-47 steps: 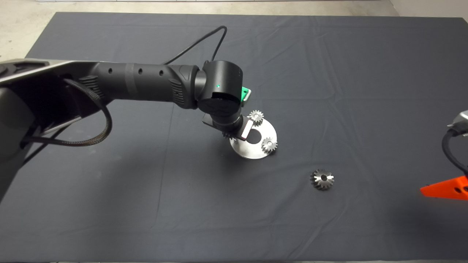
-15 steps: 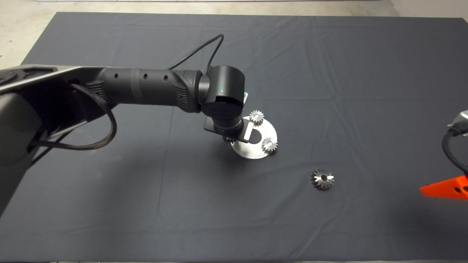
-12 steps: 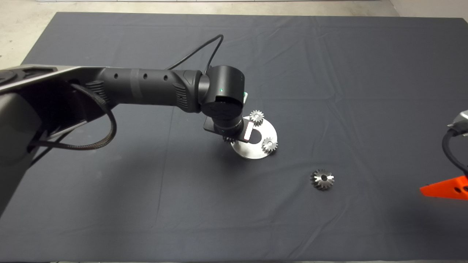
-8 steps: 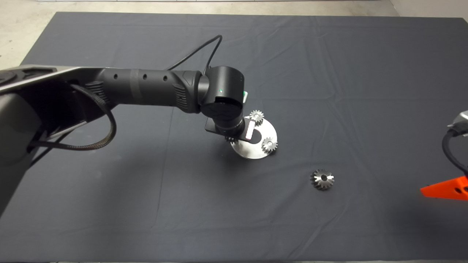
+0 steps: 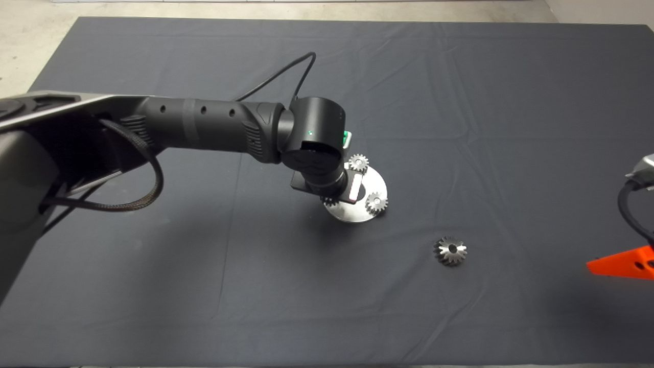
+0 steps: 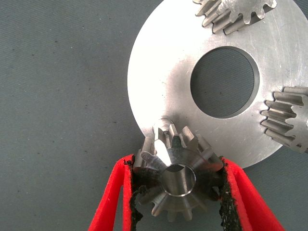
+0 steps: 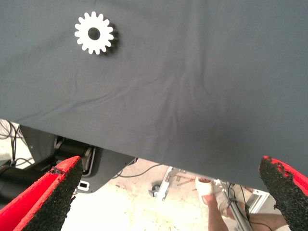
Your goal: Remove an incorrectly installed larger gear and replace it with the correct smaller gear
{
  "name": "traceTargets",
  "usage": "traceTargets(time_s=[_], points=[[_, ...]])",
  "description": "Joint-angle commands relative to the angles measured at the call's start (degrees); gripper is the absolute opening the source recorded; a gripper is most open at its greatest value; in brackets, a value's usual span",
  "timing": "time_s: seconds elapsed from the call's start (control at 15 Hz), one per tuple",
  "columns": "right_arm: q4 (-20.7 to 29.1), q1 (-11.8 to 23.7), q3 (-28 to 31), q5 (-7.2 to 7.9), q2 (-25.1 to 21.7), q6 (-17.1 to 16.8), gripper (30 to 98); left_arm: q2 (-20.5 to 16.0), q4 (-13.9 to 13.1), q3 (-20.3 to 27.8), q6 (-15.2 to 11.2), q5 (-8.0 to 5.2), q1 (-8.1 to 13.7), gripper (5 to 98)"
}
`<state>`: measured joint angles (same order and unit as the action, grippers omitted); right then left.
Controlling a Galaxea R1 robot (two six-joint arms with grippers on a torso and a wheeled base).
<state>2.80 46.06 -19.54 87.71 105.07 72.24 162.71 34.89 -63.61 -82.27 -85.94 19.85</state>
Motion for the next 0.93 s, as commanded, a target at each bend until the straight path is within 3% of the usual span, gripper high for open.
traceTargets(time_s=[0.0,0.2,0.47,0.87], points=[[1.9,0.9,0.2,1.76,-0.1,-0.2,96.9,0.1,0.1,0.7,-0.3,-0.28,0.9,30.8],[2.0,0.9,0.2,1.76,-0.1,-0.2,96.9,0.2,0.4,0.6,-0.3,-0.28,0.8,30.8],[1.9,0.9,0.2,1.76,0.0,-0.2,96.9,0.2,3.2,-1.0,-0.1,-0.45,0.7,30.8],[1.9,0.9,0.2,1.76,0.1,-0.2,96.9,0.3,3.5,-0.5,-0.3,-0.63,0.0,30.7]])
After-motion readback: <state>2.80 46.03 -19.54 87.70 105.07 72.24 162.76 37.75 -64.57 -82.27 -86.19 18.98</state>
